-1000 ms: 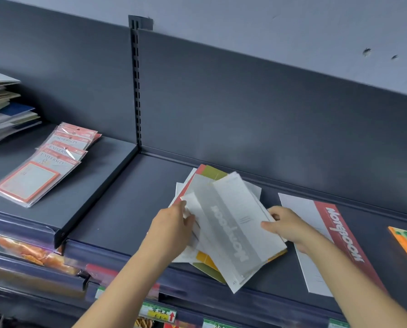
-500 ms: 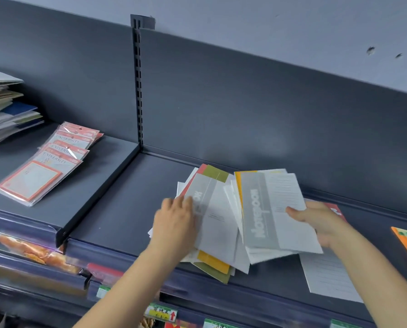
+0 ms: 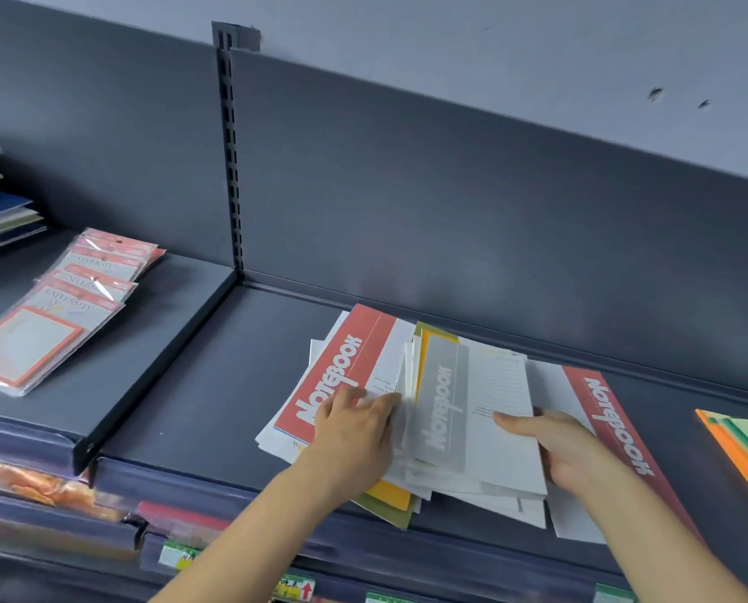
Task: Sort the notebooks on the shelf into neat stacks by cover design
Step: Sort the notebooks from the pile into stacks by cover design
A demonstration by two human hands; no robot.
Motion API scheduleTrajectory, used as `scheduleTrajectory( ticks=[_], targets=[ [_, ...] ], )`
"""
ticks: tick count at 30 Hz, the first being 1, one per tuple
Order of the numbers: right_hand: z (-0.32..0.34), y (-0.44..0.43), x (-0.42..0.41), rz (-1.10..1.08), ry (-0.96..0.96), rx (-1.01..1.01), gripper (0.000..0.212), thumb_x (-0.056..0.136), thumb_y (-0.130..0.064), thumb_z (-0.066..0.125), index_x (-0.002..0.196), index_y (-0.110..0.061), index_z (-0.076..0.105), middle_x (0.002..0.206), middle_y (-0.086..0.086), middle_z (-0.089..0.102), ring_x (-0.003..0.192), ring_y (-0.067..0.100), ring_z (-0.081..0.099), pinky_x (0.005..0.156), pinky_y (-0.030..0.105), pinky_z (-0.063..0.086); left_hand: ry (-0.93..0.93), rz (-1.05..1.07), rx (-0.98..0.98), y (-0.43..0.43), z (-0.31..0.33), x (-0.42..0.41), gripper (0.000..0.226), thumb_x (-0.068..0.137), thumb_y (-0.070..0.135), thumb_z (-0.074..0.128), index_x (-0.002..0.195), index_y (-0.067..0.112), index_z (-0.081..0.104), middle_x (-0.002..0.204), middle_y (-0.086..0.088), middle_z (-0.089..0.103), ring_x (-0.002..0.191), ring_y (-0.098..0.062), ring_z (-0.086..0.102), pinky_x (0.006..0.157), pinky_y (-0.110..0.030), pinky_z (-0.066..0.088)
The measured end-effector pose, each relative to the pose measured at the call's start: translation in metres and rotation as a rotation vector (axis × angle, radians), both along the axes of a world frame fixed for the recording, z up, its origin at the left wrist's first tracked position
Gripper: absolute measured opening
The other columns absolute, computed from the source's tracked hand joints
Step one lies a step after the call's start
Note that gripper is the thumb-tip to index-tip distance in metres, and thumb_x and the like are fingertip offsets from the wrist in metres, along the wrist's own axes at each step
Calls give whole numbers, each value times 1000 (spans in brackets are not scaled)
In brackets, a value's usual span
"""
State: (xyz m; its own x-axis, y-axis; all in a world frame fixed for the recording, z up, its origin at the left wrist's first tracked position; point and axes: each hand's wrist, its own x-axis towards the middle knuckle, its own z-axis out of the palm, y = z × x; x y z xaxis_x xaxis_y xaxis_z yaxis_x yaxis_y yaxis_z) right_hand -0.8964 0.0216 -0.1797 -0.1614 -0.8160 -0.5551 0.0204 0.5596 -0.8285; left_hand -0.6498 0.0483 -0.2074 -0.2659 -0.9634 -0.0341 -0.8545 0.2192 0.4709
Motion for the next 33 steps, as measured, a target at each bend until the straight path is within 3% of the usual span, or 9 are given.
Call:
scheduleTrajectory(
  ticks=[5, 8, 11, 14, 16, 20, 24, 28, 33],
  targets=[
    [0, 6, 10, 17, 84, -143, 49, 79, 12, 66, 121, -11, 58, 113, 9, 68, 98, 25, 64, 67, 30, 50, 2, 22, 59, -5, 13, 1, 43, 99, 23, 37, 141, 29, 36, 135, 0, 49, 132, -24, 32, 103, -42, 27],
    [-1, 10, 16, 32, 71, -189, 39, 84, 11, 61, 116, -12, 62, 113, 5, 68, 106, 25, 62, 81, 34, 50, 229, 164, 142, -21, 25, -2, 28, 99, 27, 43, 125, 15, 48, 115, -8, 60, 101, -25, 58, 85, -36, 49],
    [-2, 12, 21, 18, -39, -231, 34, 88, 9, 56, 112, -14, 65, 107, 3, 71, 104, 24, 64, 87, 38, 51, 420, 302, 233, -36, 31, 1, 25, 100, 30, 44, 121, 17, 46, 105, -1, 64, 78, -14, 60, 63, -23, 48],
    [0, 10, 24, -1, -153, -255, 32, 88, 8, 55, 108, -15, 65, 107, 5, 72, 102, 25, 65, 84, 37, 51, 865, 277, 492, -42, 29, 15, 25, 100, 25, 48, 113, 6, 56, 99, -3, 71, 86, -19, 68, 80, -35, 56],
    [-1, 8, 26, -3, -194, -240, 33, 88, 8, 55, 109, -15, 64, 108, 6, 72, 102, 26, 65, 83, 38, 51, 1026, 266, 483, -38, 34, 22, 21, 96, 17, 55, 105, 2, 67, 98, -14, 74, 89, -25, 71, 85, -42, 57],
    [-8, 7, 31, 0, -313, -147, 37, 86, 2, 56, 121, -11, 59, 116, 14, 67, 107, 31, 61, 81, 42, 50, 1183, 367, 365, -29, 52, 19, 5, 79, 5, 74, 79, 5, 70, 68, -8, 73, 58, -16, 68, 54, -25, 56],
    [-9, 10, 38, 76, -414, -72, 46, 76, -11, 64, 121, -7, 58, 115, 20, 65, 108, 35, 59, 91, 51, 47, 1217, 527, 200, -28, 66, 9, 14, 80, 14, 77, 87, 3, 72, 79, -16, 73, 62, -22, 65, 68, -39, 58],
    [-7, 15, 41, 128, -427, -32, 42, 74, -10, 65, 116, -7, 60, 95, 15, 70, 97, 32, 62, 77, 45, 49, 1214, 575, -17, -27, 81, 8, 7, 88, 19, 68, 86, 12, 70, 80, -11, 74, 66, -20, 65, 68, -37, 56],
    [-2, 17, 30, 121, -384, -47, 49, 73, -8, 66, 122, -6, 57, 107, 19, 69, 103, 35, 63, 84, 47, 49, 991, 610, -165, -35, 82, 23, 8, 89, 25, 64, 87, 17, 64, 77, 3, 70, 72, -16, 66, 66, -32, 54]
  ],
)
